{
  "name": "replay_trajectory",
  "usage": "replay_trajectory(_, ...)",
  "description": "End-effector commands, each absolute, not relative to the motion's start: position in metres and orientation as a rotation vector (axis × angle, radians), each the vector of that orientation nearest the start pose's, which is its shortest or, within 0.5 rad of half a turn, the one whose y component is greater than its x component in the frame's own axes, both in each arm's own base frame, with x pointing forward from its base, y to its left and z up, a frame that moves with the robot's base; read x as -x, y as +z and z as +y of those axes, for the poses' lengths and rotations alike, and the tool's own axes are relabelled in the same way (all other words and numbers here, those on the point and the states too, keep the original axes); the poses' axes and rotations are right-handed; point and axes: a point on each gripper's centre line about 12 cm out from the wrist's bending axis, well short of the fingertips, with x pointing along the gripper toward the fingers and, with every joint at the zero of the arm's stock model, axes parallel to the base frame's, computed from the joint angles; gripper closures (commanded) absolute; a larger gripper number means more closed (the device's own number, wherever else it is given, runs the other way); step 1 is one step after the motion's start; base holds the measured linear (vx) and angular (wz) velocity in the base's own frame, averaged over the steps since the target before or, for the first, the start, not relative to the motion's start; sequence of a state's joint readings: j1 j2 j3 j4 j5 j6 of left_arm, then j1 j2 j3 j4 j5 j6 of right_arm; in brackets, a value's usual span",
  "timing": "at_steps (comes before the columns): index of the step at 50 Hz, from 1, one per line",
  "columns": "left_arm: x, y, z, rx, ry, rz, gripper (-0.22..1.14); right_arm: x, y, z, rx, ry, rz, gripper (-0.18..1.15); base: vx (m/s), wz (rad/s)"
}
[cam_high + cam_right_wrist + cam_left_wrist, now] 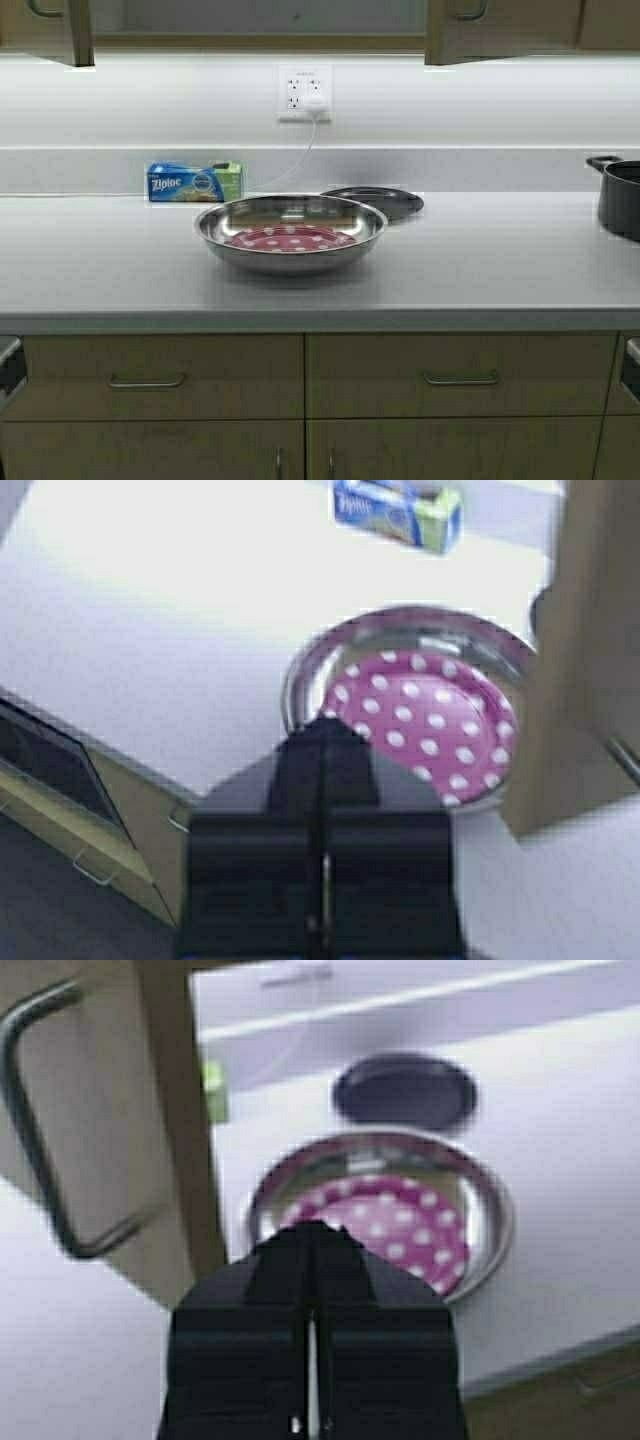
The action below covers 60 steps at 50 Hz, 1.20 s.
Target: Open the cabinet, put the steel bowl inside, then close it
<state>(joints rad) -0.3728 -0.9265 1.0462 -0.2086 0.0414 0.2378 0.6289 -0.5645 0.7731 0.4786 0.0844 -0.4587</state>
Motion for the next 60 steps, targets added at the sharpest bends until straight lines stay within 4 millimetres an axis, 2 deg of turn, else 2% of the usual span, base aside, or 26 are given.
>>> replay_trajectory(1,-0.215,0.303,-0.107,-0.022,-0.453,0.127,0.82,-0.258,0.330,0.222,0.071,0.710,0.240,0.87,-0.02,0.07)
replay_trajectory(9,-0.251,0.306,-0.142,-0.007,-0.485,0.095,0.90,-0.296,0.325,0.253,0.077,0.696,0.240,0.90,-0.01,0.08)
replay_trajectory(18,-0.309,0.310,-0.174,-0.016,-0.470,0.076,0.89,-0.336,0.313,0.263,0.074,0.638,0.239,0.90,-0.02,0.06)
replay_trajectory(23,-0.346,0.311,-0.194,-0.015,-0.464,0.069,0.89,-0.355,0.309,0.259,0.072,0.604,0.248,0.90,-0.01,0.05)
replay_trajectory(26,-0.369,0.309,-0.200,-0.013,-0.447,0.071,0.89,-0.365,0.306,0.250,0.072,0.573,0.254,0.90,0.00,0.03)
replay_trajectory(30,-0.393,0.303,-0.199,-0.012,-0.418,0.080,0.89,-0.375,0.305,0.232,0.067,0.531,0.262,0.90,-0.01,0.02)
replay_trajectory(33,-0.403,0.301,-0.190,-0.006,-0.390,0.086,0.89,-0.380,0.302,0.215,0.067,0.500,0.286,0.90,0.00,0.00)
replay_trajectory(38,-0.401,0.297,-0.171,-0.006,-0.353,0.100,0.89,-0.378,0.300,0.192,0.075,0.466,0.319,0.90,0.00,0.00)
replay_trajectory(46,-0.381,0.296,-0.140,-0.009,-0.301,0.096,0.89,-0.365,0.298,0.168,0.105,0.436,0.323,0.90,0.00,0.00)
replay_trajectory(55,-0.363,0.296,-0.119,-0.003,-0.265,0.086,0.89,-0.355,0.294,0.161,0.119,0.433,0.328,0.88,0.00,0.00)
replay_trajectory(60,-0.353,0.293,-0.115,-0.011,-0.261,0.081,0.86,-0.349,0.292,0.160,0.117,0.434,0.333,0.79,0.00,0.00)
